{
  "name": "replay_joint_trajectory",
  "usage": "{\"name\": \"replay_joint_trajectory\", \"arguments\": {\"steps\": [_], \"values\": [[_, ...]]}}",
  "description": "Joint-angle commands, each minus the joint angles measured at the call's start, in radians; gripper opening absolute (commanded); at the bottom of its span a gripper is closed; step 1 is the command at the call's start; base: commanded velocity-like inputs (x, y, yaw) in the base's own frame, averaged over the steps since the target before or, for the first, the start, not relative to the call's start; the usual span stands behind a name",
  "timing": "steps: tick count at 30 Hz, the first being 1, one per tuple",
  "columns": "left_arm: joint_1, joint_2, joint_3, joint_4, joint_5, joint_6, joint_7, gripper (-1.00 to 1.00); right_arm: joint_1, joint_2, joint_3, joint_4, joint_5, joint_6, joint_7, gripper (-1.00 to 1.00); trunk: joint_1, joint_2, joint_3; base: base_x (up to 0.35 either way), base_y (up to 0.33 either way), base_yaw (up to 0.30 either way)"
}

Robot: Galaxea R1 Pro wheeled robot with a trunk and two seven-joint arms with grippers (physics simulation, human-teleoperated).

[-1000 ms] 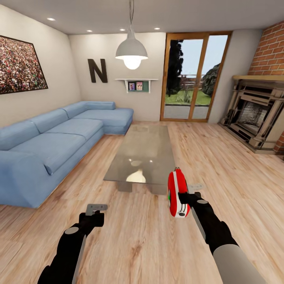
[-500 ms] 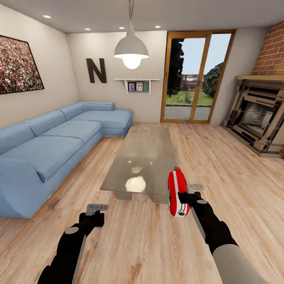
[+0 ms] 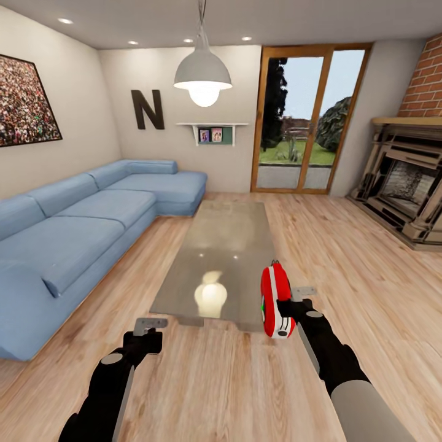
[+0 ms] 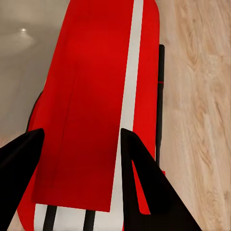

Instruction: Turn on the radio receiver that's on the table in the living room.

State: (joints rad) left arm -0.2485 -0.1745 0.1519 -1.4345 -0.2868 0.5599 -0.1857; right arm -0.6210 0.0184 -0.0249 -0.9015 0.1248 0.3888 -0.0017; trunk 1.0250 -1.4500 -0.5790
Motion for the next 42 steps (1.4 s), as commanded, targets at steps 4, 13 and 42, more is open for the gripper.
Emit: {"name": "replay_joint_trajectory", "arguments": {"steps": [4, 13, 42], "values": [[0.0, 0.0, 0.0, 0.0, 0.0, 0.0, 0.0, -1.0, 0.0, 0.0, 0.0, -0.001, 0.001, 0.001, 0.0, -1.0, 0.0, 0.0, 0.0, 0.336, 0.0, 0.0], [0.0, 0.0, 0.0, 0.0, 0.0, 0.0, 0.0, -1.0, 0.0, 0.0, 0.0, 0.001, 0.0, 0.002, 0.0, -1.0, 0.0, 0.0, 0.0, 0.336, 0.0, 0.0], [0.0, 0.0, 0.0, -0.001, 0.001, -0.001, -0.001, -1.0, 0.0, 0.0, -0.006, 0.25, -0.002, -0.128, -0.001, -1.0, 0.0, 0.0, 0.0, 0.309, 0.0, 0.0]]}}
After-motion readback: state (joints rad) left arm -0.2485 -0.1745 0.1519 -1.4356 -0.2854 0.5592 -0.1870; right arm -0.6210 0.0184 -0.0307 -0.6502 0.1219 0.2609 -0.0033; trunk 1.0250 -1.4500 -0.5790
